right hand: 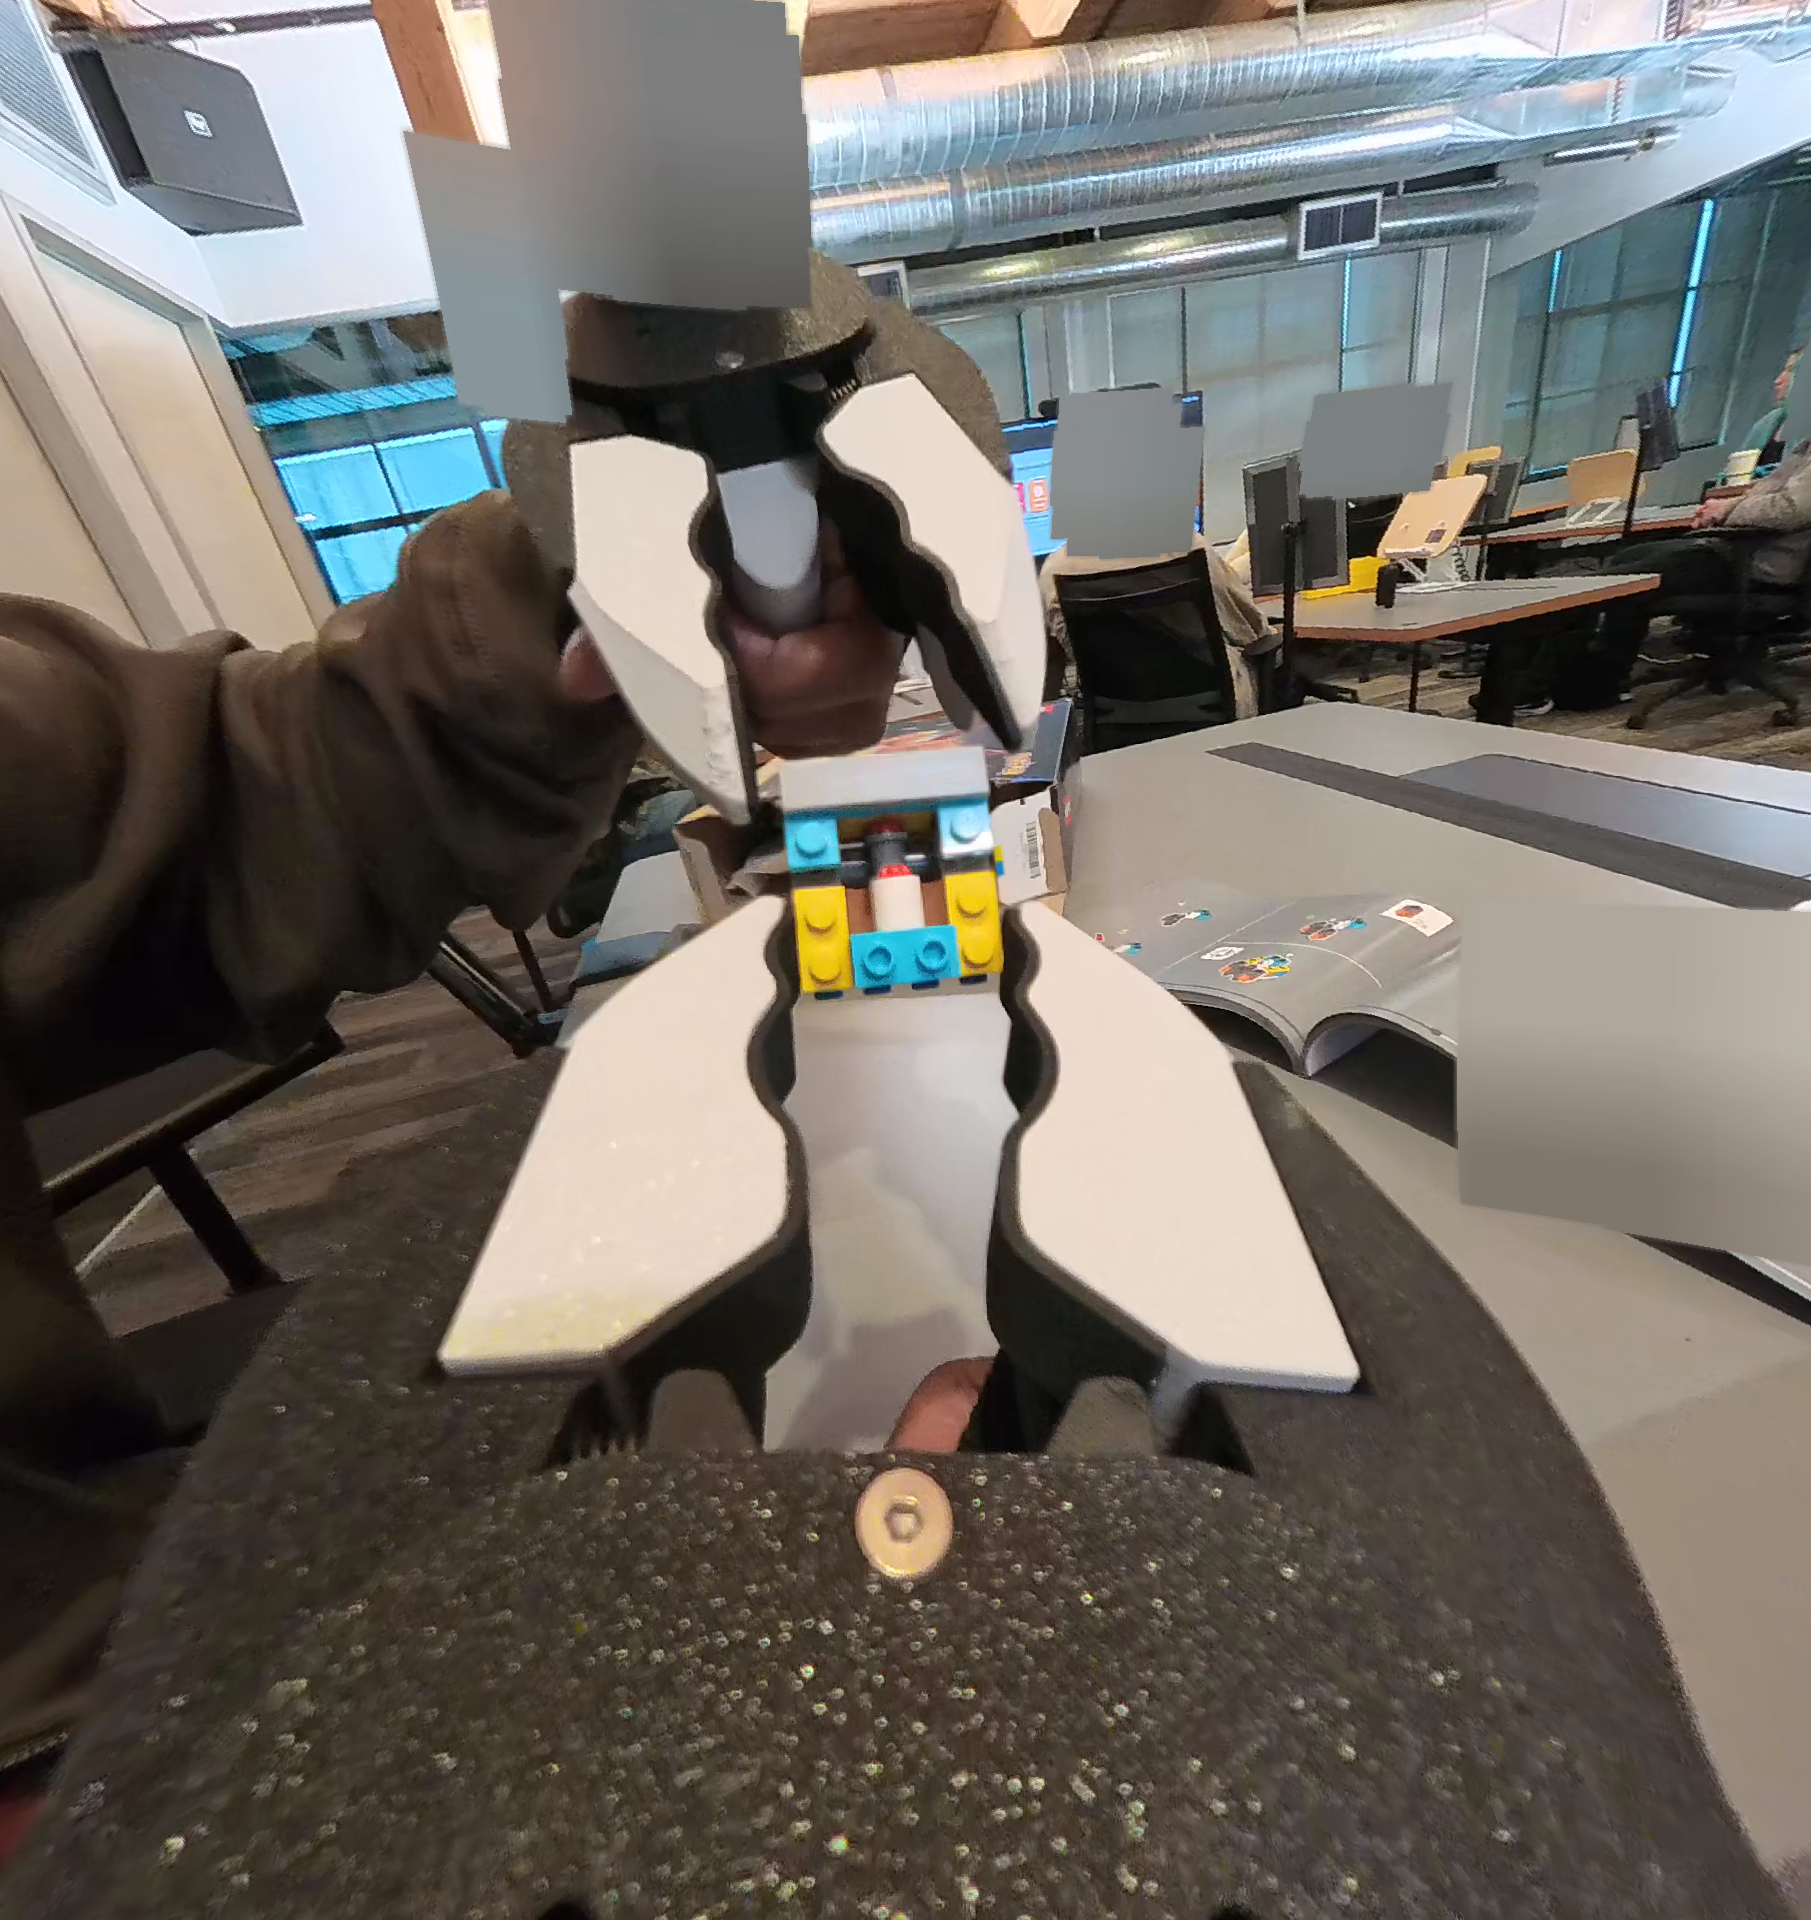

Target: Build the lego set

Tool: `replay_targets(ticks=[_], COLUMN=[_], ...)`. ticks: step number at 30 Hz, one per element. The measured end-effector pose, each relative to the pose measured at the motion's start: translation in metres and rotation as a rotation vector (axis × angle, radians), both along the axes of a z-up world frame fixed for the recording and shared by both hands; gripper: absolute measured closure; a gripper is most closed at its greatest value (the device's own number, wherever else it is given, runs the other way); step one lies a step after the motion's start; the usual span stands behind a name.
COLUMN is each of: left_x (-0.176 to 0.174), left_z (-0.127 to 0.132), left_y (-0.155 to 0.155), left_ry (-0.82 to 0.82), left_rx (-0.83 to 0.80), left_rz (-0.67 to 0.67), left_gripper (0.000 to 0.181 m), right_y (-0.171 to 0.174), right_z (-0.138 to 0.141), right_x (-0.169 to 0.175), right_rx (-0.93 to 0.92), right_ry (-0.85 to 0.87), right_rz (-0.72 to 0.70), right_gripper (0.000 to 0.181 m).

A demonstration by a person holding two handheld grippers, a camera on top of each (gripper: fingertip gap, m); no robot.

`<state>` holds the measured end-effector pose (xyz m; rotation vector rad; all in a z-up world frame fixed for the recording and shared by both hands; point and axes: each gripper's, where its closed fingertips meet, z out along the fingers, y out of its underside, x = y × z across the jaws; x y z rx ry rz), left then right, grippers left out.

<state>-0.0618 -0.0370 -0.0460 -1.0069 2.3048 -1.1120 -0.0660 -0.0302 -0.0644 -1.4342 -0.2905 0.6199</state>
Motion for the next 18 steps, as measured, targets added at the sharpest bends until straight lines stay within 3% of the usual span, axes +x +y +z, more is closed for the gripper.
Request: replay_targets(ticks=[18], left_x=[0.0019], left_z=[0.0008], left_y=[-0.0034], left_ry=[0.021], left_rx=[0.012], left_rz=[-0.06], left_gripper=[0.136], right_y=[0.0007], right_z=[-0.0013], right_x=[0.0018], right_rx=[-0.011], right_ry=[-0.037], right_rz=[-0.037], right_gripper=[0.144])
